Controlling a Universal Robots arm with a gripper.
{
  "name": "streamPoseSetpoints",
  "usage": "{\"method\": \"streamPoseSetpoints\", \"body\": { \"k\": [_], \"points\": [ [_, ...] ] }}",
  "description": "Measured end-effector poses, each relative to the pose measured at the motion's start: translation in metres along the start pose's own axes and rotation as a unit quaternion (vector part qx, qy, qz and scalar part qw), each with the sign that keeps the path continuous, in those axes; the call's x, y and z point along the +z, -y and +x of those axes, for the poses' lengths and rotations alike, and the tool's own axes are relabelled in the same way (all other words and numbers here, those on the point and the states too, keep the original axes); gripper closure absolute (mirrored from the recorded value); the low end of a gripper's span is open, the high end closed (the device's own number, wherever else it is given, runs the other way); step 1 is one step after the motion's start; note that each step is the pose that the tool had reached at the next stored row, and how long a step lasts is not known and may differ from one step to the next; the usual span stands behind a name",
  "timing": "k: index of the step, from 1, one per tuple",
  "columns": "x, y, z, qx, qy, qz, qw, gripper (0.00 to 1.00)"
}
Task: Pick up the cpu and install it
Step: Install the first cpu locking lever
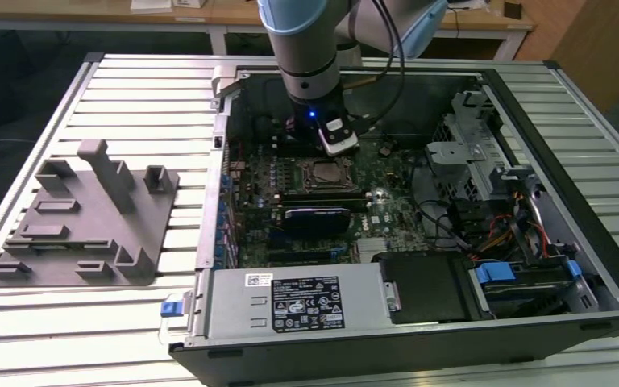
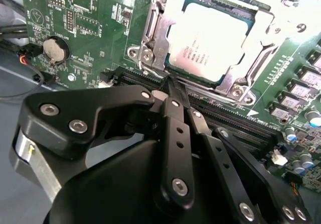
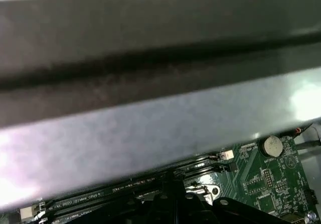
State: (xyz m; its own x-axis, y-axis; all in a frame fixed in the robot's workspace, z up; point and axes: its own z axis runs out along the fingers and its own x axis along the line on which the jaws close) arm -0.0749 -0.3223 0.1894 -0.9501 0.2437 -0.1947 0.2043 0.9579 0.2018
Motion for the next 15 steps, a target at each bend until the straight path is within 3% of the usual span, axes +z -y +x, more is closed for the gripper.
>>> {"method": "streamPoseSetpoints", "body": {
  "k": [4, 8, 15],
  "points": [
    [0.0007, 0.0003, 0.0002, 0.0, 0.0, 0.0003, 1.0, 0.89],
    [0.0008, 0.0002, 0.0002, 0.001, -0.001, -0.0045, 1.0, 0.89],
    [-0.0017, -0.0005, -0.0004, 0.001, -0.001, -0.0057, 1.0, 0.89]
  ]
}}
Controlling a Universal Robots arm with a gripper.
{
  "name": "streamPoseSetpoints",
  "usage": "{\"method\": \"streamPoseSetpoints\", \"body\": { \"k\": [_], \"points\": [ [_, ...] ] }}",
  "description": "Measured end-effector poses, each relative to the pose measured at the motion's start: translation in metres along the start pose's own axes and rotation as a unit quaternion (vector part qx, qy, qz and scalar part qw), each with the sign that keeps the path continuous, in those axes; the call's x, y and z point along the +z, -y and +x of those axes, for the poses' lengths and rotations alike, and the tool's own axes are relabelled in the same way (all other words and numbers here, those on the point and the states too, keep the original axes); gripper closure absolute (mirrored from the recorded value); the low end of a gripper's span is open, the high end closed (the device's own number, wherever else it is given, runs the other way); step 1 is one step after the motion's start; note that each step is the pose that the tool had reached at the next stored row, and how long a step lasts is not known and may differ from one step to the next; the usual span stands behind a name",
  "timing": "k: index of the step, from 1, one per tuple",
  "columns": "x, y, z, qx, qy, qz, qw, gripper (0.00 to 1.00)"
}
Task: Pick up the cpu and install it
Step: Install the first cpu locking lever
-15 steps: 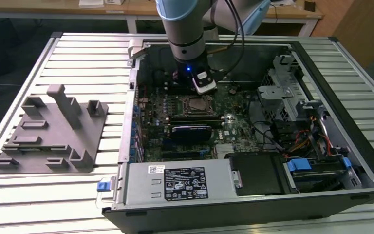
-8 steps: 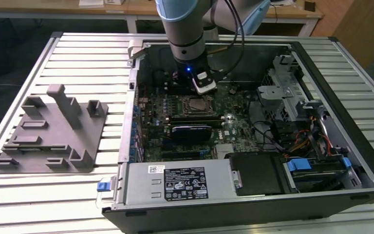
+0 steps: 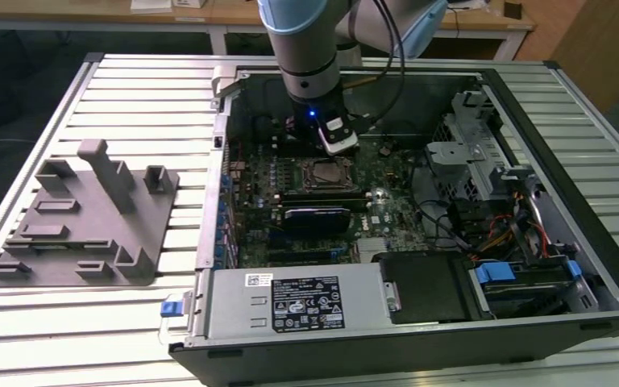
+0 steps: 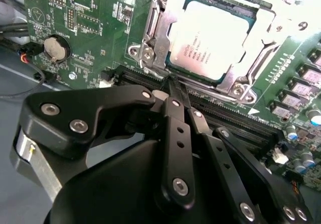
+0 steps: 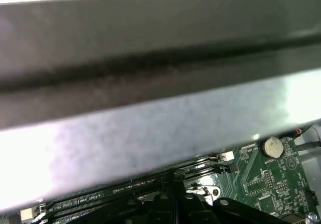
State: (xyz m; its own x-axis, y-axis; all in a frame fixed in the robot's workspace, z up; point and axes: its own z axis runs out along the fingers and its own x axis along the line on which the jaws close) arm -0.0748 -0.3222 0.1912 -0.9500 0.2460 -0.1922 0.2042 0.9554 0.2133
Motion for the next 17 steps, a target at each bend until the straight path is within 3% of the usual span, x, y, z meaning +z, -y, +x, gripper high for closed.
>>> {"method": "streamPoseSetpoints", "body": {
  "k": [12, 17],
  "points": [
    [-0.0214, -0.0047, -0.0043, 0.0, -0.0001, 0.0003, 1.0, 0.89],
    [-0.0219, -0.0049, -0.0046, 0.0, -0.0001, 0.0003, 1.0, 0.89]
  ]
}}
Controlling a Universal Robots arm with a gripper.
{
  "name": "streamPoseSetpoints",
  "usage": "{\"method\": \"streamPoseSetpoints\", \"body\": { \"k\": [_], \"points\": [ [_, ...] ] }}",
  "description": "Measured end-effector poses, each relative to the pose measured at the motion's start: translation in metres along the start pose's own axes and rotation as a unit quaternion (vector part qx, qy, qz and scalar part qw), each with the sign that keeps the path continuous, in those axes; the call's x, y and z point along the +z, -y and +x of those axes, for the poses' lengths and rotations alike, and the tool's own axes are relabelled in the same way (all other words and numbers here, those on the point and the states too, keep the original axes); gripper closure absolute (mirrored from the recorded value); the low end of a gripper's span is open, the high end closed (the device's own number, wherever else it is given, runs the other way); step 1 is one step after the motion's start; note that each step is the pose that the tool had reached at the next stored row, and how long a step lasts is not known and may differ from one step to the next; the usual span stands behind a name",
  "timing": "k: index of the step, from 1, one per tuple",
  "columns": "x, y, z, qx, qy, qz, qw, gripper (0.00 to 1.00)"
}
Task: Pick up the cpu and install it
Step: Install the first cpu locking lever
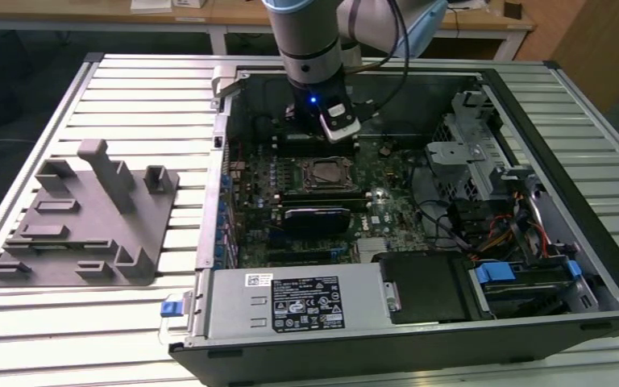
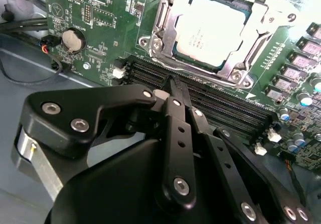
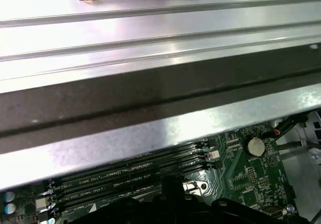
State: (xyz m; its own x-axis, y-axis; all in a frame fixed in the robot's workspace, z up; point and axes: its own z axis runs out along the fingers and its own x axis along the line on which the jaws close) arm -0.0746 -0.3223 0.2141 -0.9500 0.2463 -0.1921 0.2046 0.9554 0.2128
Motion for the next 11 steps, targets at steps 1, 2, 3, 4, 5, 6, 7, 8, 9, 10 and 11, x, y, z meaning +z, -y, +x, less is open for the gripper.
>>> {"method": "streamPoseSetpoints", "body": {
  "k": [1, 2, 3, 4, 5, 6, 7, 8, 9, 10, 11],
  "points": [
    [-0.0001, 0.0, 0.0, 0.0, 0.0, 0.0003, 1.0, 0.89],
    [0.0, -0.0001, -0.0002, 0.0, 0.0002, 0.0014, 1.0, 0.89],
    [0.0001, -0.0001, -0.0006, -0.001, 0.0001, 0.0038, 1.0, 0.89],
    [0.0004, -0.0002, -0.0012, -0.001, -0.0006, 0.007, 1.0, 0.89],
    [0.0008, -0.0004, -0.0023, -0.002, -0.0022, 0.0103, 0.9999, 0.89],
    [0.0012, -0.0007, -0.0036, -0.002, -0.0044, 0.0129, 0.9999, 0.89],
    [0.0016, -0.0008, -0.0047, -0.002, -0.0063, 0.0156, 0.9999, 0.89],
    [0.0019, -0.0008, -0.0058, -0.002, -0.0083, 0.0189, 0.9998, 0.89],
    [0.0022, -0.0008, -0.0069, -0.002, -0.0103, 0.0224, 0.9997, 0.89],
    [0.0024, -0.0006, -0.008, -0.003, -0.0125, 0.0263, 0.9996, 0.89],
    [0.0026, -0.0004, -0.0091, -0.003, -0.0148, 0.0301, 0.9994, 0.89]
  ]
}}
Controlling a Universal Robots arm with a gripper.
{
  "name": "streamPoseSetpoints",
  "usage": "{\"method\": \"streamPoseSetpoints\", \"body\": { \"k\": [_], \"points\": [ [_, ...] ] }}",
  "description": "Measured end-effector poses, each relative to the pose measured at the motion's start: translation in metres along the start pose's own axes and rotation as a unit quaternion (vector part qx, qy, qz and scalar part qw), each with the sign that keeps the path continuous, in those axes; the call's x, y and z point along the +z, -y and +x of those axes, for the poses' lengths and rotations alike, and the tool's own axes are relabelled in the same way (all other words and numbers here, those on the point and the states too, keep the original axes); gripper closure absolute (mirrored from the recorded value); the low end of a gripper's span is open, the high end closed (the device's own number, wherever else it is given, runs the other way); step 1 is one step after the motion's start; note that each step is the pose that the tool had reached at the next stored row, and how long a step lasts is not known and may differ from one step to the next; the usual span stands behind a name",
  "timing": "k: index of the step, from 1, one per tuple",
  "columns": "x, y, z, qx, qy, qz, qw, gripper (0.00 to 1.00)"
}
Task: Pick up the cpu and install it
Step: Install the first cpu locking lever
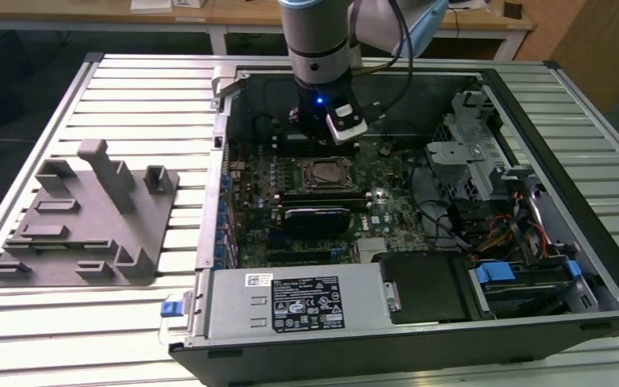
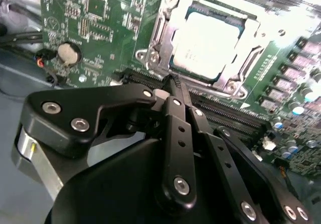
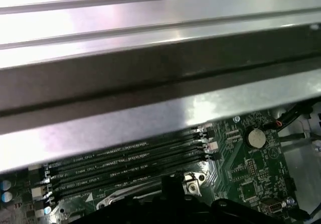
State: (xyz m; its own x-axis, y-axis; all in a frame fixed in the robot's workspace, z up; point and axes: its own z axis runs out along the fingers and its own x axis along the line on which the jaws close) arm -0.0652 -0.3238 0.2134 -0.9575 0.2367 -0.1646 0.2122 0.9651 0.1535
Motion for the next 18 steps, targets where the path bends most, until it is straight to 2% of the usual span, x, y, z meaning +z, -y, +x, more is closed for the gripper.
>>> {"method": "streamPoseSetpoints", "body": {
  "k": [2, 4, 9, 12, 14, 18],
  "points": [
    [0.0002, 0.0008, -0.0015, -0.001, -0.004, 0.0078, 1.0, 0.89],
    [0.0, 0.0026, -0.0021, -0.002, -0.0047, 0.0141, 0.9999, 0.89],
    [-0.0002, 0.0105, -0.0039, -0.003, -0.0036, 0.0234, 0.9997, 0.89],
    [0.0001, 0.0141, -0.0047, -0.004, -0.0062, 0.0299, 0.9995, 0.89],
    [0.0003, 0.0154, -0.0049, -0.005, -0.0121, 0.0361, 0.9993, 0.89],
    [0.0009, 0.0161, -0.005, -0.004, -0.0327, 0.048, 0.9983, 0.89]
  ]
}}
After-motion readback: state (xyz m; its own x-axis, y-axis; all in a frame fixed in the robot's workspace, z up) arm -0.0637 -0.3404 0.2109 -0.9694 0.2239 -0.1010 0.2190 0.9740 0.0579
